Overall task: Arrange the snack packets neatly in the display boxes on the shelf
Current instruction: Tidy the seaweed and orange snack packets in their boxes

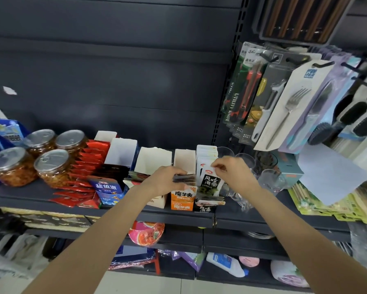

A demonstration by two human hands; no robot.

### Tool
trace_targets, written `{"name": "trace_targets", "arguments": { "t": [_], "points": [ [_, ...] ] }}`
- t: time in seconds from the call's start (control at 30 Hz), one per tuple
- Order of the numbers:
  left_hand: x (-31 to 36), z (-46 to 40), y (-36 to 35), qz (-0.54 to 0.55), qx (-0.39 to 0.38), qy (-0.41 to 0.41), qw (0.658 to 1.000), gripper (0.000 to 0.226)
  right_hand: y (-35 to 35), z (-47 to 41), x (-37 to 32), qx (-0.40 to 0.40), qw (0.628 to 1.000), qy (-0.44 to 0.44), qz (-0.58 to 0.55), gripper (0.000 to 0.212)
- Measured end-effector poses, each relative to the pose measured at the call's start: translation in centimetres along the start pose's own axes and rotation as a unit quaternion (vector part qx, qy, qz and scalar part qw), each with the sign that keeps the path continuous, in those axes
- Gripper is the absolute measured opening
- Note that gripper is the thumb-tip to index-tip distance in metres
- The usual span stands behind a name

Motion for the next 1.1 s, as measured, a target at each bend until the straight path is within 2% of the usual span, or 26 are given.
{"name": "trace_targets", "arguments": {
  "t": [0.1, 0.2, 0.4, 0.47, 0.6, 0.73, 0.87, 1.03, 1.1],
  "points": [
    [0.3, -0.1, 0.1, -0.003, 0.019, 0.005, 1.0, 0.049, 2.6, -0.2, -0.5, 0.056, 0.996, -0.005, -0.074, 0.018],
    [0.7, -0.5, 0.2, 0.012, 0.091, 0.002, 0.996, 0.039, 4.6, -0.4, -0.6, 0.098, 0.987, -0.006, -0.125, 0.016],
    [2.0, -1.8, 1.3, 0.187, 0.155, 0.043, 0.969, 0.033, 7.0, -1.4, -0.3, 0.17, 0.953, -0.012, -0.251, 0.015],
    [2.6, -2.0, 1.9, 0.289, 0.168, 0.073, 0.94, 0.032, 7.6, -1.5, -0.4, 0.18, 0.93, -0.017, -0.32, 0.019],
    [3.5, -1.6, 2.8, 0.532, 0.138, 0.132, 0.825, 0.038, 7.9, -1.2, -0.9, 0.154, 0.895, -0.007, -0.417, 0.029],
    [3.5, -1.2, 3.5, 0.647, 0.129, 0.119, 0.742, 0.044, 7.2, -0.6, -1.0, 0.133, 0.887, 0.011, -0.443, 0.028],
    [3.2, -1.1, 3.7, 0.677, 0.158, 0.137, 0.705, 0.04, 6.6, -0.2, -1.0, 0.12, 0.885, 0.03, -0.448, 0.024],
    [3.3, -1.3, 4.0, 0.671, 0.149, 0.15, 0.71, 0.035, 6.5, 0.1, -1.2, 0.081, 0.894, 0.049, -0.437, 0.021],
    [3.3, -1.4, 3.8, 0.68, 0.154, 0.16, 0.698, 0.03, 6.4, 0.2, -1.1, 0.061, 0.902, 0.057, -0.424, 0.022]
  ]
}}
Point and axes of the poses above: each hand's wrist, its own z-axis away from the middle knuckle, its own y-axis out of the back of the hand, x = y × z, the point moved 1 cm from there along -z, towards the middle knuckle, and after that the axes turned 6 degrees about -y, right-handed, at the moved point
